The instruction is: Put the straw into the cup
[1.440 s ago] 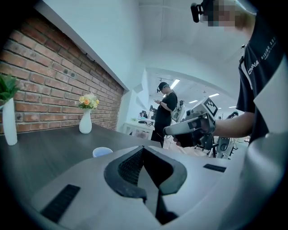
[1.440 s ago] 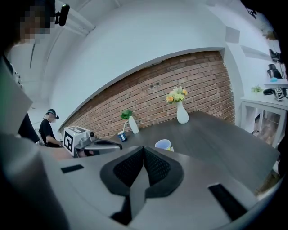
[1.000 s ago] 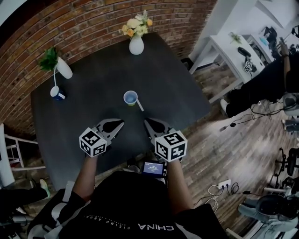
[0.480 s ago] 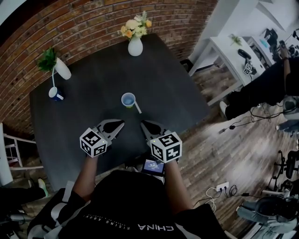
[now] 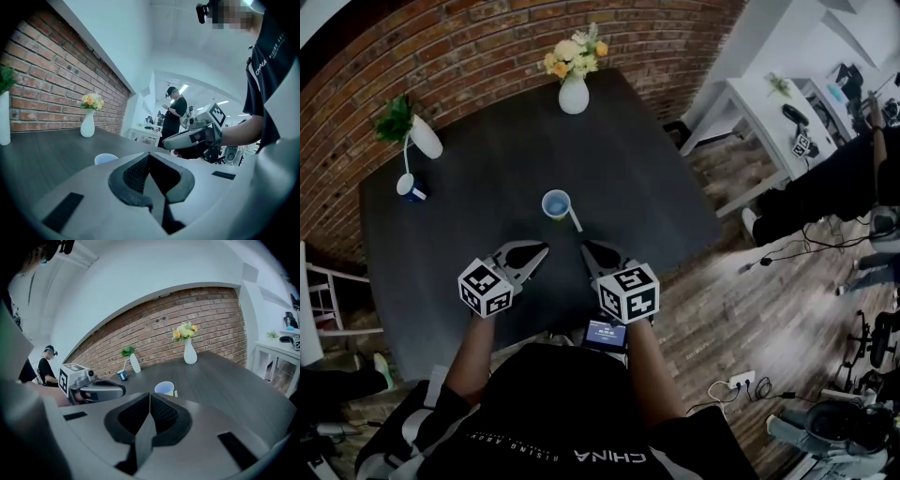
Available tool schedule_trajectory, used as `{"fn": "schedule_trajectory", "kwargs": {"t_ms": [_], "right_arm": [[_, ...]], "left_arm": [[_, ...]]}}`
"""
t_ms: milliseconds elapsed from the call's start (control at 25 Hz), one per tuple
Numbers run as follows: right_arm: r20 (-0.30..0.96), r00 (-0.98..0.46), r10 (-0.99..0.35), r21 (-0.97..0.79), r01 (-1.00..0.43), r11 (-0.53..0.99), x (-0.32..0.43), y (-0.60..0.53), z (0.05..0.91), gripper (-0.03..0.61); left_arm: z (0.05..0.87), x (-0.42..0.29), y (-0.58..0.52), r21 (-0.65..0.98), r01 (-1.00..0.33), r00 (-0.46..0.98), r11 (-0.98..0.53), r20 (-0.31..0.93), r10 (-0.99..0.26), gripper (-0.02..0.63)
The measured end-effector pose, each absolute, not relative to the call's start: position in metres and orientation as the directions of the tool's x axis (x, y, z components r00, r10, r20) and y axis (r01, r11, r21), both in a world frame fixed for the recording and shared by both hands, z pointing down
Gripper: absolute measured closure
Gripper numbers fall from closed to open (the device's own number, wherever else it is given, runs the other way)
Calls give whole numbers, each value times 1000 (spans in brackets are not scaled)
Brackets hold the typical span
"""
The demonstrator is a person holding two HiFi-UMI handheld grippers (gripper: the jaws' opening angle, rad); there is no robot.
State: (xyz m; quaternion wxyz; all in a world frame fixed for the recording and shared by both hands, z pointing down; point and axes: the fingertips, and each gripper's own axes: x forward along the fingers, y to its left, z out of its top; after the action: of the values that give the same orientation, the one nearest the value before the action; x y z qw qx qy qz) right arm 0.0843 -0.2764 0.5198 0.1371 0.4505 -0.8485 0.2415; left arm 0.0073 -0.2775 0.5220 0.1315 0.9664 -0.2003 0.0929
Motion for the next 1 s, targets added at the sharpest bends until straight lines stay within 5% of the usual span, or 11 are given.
{"fn": "schedule_trajectory", "kwargs": {"t_ms": [1000], "right_arm": [[708, -471, -527, -188, -844, 502, 83, -356, 668, 506]], "left_arm": [[556, -4, -293, 286, -510, 854, -811, 282, -438, 611]]}}
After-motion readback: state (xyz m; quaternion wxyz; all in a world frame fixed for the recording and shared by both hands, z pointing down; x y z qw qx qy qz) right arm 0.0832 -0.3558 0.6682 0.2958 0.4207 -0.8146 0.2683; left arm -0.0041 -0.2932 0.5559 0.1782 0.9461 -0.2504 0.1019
